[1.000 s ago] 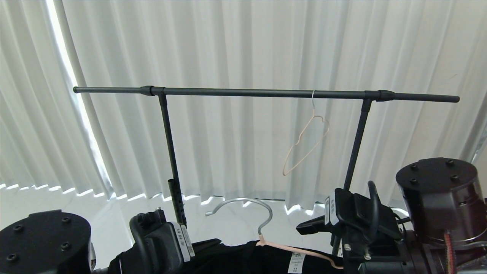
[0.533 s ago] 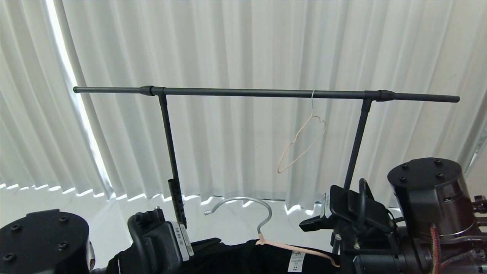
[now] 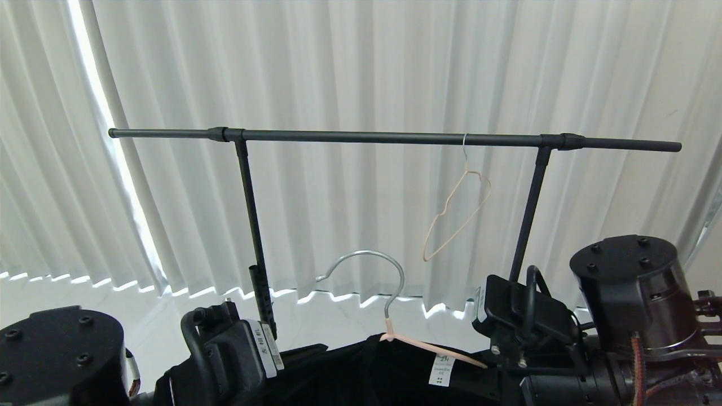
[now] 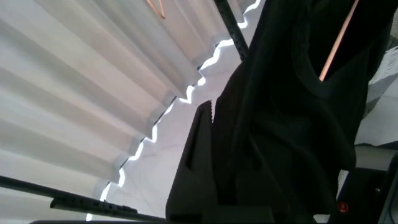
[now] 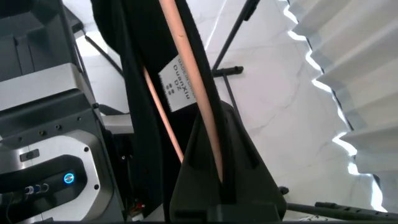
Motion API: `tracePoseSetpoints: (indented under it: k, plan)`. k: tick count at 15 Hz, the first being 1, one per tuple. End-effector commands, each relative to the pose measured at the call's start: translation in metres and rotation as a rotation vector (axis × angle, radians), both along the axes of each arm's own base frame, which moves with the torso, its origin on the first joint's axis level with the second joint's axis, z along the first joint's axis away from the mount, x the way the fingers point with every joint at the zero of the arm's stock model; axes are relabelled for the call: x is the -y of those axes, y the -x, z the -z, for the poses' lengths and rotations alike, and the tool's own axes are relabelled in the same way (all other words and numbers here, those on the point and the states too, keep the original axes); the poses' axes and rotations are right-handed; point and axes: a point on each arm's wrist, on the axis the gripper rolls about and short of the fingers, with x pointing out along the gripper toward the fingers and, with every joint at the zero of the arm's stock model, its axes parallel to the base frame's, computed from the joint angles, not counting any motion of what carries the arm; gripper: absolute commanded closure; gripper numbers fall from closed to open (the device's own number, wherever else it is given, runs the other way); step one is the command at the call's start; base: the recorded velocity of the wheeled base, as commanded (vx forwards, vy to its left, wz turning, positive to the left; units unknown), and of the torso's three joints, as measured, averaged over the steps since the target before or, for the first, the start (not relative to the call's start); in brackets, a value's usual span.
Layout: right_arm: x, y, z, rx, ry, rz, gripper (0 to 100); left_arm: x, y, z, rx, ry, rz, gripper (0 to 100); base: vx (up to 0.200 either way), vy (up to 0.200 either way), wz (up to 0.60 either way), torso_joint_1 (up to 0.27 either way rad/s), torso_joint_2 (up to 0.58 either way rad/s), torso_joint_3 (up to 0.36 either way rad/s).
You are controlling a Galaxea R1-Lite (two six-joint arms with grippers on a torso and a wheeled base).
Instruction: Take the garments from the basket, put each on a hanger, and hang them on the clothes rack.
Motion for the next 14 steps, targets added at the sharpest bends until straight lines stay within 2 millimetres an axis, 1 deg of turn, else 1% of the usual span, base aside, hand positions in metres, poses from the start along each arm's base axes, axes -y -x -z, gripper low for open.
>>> tracePoseSetpoints:
  k: [1,2,3,7,10,12,14]
  plan:
    - [0.000,0.000,-0.001,0.006,-0.004,-0.002,100,0.000,0.000,0.002,-0.003,-0.007,0.002,100,0.000,0.000,0.00,0.000,0.00,0.000]
    - [0.000,0.000,-0.001,0.009,-0.004,-0.004,100,0.000,0.000,0.002,-0.001,-0.013,0.002,100,0.000,0.000,0.00,0.000,0.00,0.000]
    - [0.000,0.000,-0.002,0.025,-0.003,-0.013,100,0.000,0.000,0.003,-0.002,-0.014,0.002,0,0.000,0.000,0.00,0.000,0.00,0.000]
    - [0.007,-0.001,-0.009,0.135,0.006,-0.055,100,-0.001,-0.001,0.002,-0.007,-0.006,-0.012,0,0.000,0.000,0.00,0.000,0.00,0.000]
    - [0.015,-0.007,-0.013,0.177,-0.008,-0.021,100,-0.004,0.001,0.005,-0.011,-0.011,-0.012,0,0.000,0.000,0.00,0.000,0.00,0.000]
    - [0.030,-0.016,-0.012,0.215,0.008,0.026,100,-0.005,0.002,0.001,0.002,0.006,-0.012,0,0.000,0.000,0.00,0.000,0.00,0.000]
    - [0.042,-0.021,-0.009,0.221,0.025,0.070,100,-0.012,0.005,0.000,0.010,0.016,-0.027,0,0.000,0.000,0.00,0.000,0.00,0.000]
